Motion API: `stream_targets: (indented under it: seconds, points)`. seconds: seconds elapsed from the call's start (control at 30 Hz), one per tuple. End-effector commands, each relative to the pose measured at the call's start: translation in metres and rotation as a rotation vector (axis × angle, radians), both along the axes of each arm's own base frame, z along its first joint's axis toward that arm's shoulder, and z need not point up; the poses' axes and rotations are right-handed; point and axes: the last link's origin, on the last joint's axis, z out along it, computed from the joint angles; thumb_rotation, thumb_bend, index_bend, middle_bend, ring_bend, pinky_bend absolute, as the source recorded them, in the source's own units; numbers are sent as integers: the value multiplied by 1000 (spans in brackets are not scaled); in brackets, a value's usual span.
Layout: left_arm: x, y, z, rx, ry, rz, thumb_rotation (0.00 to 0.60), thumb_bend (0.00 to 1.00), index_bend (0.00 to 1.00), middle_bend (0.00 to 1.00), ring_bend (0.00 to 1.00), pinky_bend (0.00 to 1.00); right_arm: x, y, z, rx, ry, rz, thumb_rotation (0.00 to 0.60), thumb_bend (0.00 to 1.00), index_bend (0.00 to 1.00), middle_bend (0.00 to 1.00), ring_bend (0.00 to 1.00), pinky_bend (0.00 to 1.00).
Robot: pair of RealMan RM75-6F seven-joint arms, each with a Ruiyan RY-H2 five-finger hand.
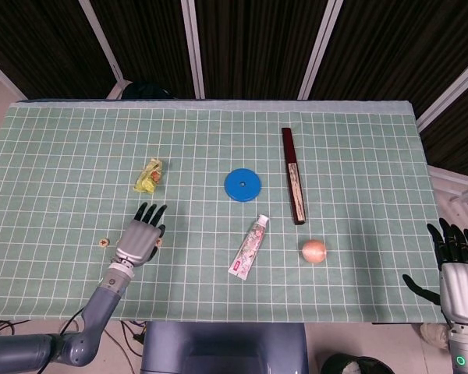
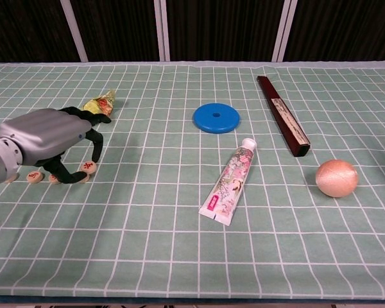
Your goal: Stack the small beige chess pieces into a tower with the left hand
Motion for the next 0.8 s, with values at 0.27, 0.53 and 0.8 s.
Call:
stream_targets:
  seconds: [0.27, 0.53, 0.8]
  points:
    - [-22, 2, 18, 21, -4, 35, 600, 352, 515, 0, 0, 0, 0, 0, -1, 0, 1, -2, 600, 232, 81, 13, 0, 0]
    - [-32, 0, 17, 3, 6, 37, 600, 352, 515, 0, 0, 0, 0, 0, -1, -1, 3, -3, 600, 233, 81, 13, 0, 0]
    - [-38, -5, 19, 15, 26, 24, 600, 352, 512, 0, 0, 0, 0, 0, -1, -1, 2, -2, 600, 232, 81, 13, 0, 0]
